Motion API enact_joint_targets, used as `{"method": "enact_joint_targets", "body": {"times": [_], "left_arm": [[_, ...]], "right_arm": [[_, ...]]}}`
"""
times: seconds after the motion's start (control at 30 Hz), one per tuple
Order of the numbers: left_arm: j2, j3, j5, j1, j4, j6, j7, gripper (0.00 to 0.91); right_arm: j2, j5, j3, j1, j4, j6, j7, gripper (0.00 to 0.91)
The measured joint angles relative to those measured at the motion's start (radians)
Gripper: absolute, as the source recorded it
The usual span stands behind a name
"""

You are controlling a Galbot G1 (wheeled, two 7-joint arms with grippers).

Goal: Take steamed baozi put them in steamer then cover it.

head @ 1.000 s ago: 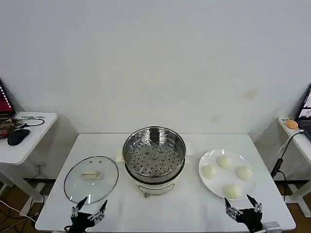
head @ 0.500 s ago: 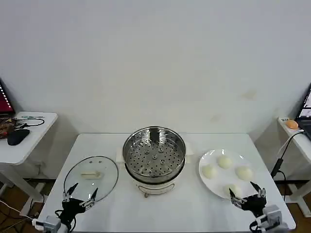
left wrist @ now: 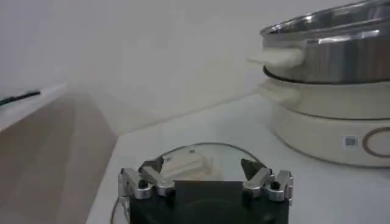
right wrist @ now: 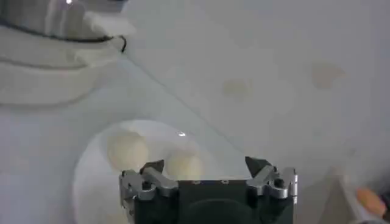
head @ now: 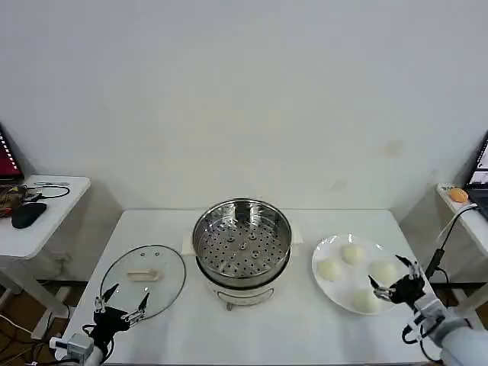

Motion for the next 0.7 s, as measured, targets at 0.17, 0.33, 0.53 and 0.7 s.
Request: {"method": "enact_joint_targets", "body": {"times": [0.17, 0.33, 0.53, 0.7], "left_arm": [[0.007, 0.01, -0.001, -0.009, 0.007, 0.002, 0.0, 0.907], [0.01, 0.022, -0.002, -0.02, 0.013, 0.003, 0.0, 0.907], [0.017, 0.035, -0.012, -0.028, 0.011, 0.007, -0.001, 0.907], [0.026, 0.04, -0.019, -0.03, 0.012, 0.011, -0.001, 0.907]], "right_arm": [[-0.085, -0.002, -0.05, 0.081, -0.073, 0.024, -0.061, 0.907], [-0.157, -0.005, -0.154, 0.21, -0.142, 0.044, -0.131, 0.907], [-0.194, -0.008, -0.378, 0.462, -0.235, 0.088, -0.224, 0.907], [-0.195, -0.007, -0.619, 0.713, -0.311, 0.119, -0.295, 0.907]]}}
